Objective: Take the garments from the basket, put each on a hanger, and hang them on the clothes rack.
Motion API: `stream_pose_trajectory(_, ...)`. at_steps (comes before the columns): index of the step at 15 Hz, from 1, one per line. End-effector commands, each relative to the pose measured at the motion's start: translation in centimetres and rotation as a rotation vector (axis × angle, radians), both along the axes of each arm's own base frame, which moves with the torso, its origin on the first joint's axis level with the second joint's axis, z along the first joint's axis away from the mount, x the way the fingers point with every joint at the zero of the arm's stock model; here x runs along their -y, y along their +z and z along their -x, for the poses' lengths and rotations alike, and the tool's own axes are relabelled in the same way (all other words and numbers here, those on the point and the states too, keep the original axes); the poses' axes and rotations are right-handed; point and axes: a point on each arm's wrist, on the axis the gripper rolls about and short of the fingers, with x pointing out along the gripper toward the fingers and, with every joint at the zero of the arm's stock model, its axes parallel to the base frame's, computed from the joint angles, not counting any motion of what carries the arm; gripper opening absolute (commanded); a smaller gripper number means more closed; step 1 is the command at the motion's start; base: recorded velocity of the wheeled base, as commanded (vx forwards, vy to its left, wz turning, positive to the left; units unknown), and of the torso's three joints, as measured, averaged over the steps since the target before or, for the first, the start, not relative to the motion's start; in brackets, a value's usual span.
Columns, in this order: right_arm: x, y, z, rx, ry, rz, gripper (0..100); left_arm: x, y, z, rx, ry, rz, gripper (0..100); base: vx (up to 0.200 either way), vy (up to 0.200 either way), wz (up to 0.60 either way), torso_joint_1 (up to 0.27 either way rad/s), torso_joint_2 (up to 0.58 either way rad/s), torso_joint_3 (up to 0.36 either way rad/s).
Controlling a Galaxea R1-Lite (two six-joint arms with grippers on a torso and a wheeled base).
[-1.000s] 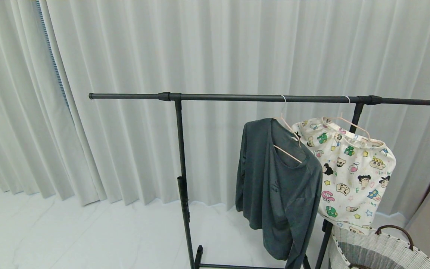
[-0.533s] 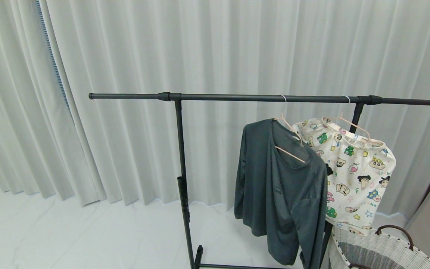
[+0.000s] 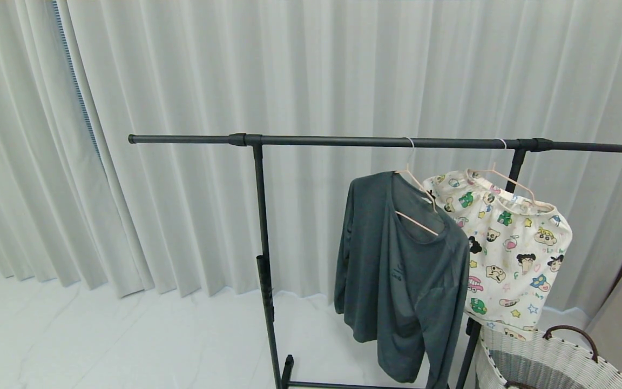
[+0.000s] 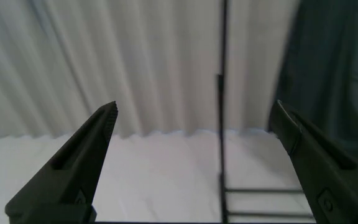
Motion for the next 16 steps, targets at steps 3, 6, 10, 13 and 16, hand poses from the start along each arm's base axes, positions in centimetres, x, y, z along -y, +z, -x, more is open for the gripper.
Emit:
stream_pose_trajectory(3, -0.03, -0.09, -0.02, -0.008, 0.011, -0.006, 100, -0.11, 0.10, 0.02, -0.014, 0.052, 0.003, 100, 0.000, 0.000, 0.00, 0.000, 0.00, 0.000)
stream_pose_trajectory(6, 0.18, -0.10, -0.03, -0.013, -0.074, -0.077, 100, -0.45, 0.11, 0.03, -0.008, 0.201, 0.000, 100, 0.000, 0.000, 0.00, 0.000, 0.00, 0.000)
stream_pose_trajectory(10, 0.23, -1.02, -0.07, -0.112, -0.095, -0.209, 100, -0.07, 0.12, 0.01, -0.010, 0.036, 0.070, 100, 0.000, 0.000, 0.00, 0.000, 0.00, 0.000)
stream_pose_trajectory(13, 0.23, -1.04, -0.07, -0.115, -0.092, -0.245, 100, 0.10, 0.15, 0.01, -0.014, -0.039, 0.073, 100, 0.000, 0.000, 0.00, 0.000, 0.00, 0.000)
stream_pose_trajectory(16, 0.23, -1.04, -0.07, -0.117, -0.086, -0.260, 100, 0.11, 0.15, 0.03, -0.012, -0.055, 0.060, 100, 0.000, 0.000, 0.00, 0.000, 0.00, 0.000)
